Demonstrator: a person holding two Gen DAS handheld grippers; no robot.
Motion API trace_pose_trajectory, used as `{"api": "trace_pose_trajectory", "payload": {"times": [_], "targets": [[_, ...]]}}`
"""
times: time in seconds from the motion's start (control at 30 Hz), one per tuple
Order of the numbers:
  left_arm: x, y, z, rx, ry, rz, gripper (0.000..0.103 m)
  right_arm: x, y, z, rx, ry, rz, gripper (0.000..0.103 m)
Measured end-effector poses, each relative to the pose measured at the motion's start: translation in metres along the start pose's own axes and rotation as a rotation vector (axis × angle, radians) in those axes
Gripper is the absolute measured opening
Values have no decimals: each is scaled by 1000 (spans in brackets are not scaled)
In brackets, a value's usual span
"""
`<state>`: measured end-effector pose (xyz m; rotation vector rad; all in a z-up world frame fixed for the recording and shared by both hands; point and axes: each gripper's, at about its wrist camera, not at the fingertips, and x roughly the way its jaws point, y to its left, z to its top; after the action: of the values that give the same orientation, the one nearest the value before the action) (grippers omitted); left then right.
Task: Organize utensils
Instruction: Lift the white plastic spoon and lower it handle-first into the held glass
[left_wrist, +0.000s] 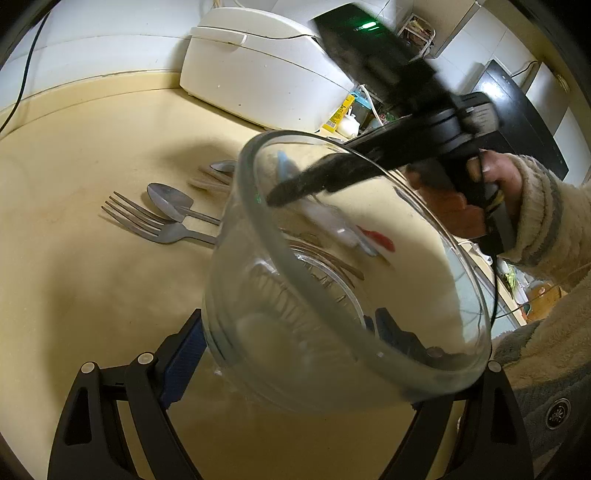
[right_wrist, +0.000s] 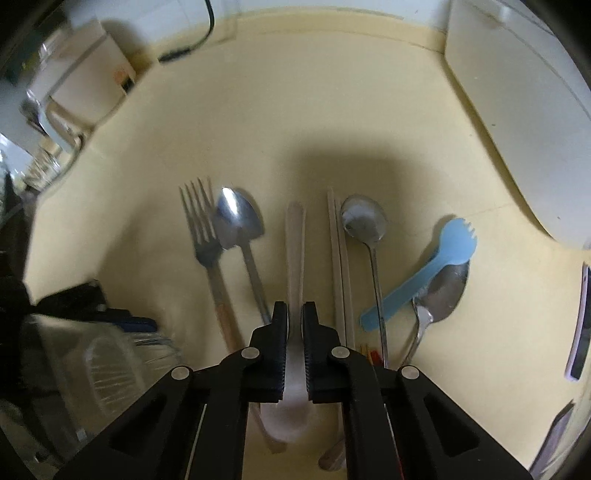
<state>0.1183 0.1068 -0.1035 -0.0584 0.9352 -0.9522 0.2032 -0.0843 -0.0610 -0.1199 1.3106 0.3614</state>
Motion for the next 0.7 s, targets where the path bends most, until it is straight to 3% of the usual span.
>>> {"api": "trace_pose_trajectory", "payload": {"times": [0.2, 0.5, 0.7], "targets": [[0, 0, 0, 0, 0, -1, 90, -54, -8, -9, 50, -112, 119, 7], [0, 0, 0, 0, 1, 1, 90, -119, 38, -16, 69, -246, 392, 7], [0, -3, -1, -1, 4, 0, 90, -101, 75, -18, 8, -284, 347, 7]]}}
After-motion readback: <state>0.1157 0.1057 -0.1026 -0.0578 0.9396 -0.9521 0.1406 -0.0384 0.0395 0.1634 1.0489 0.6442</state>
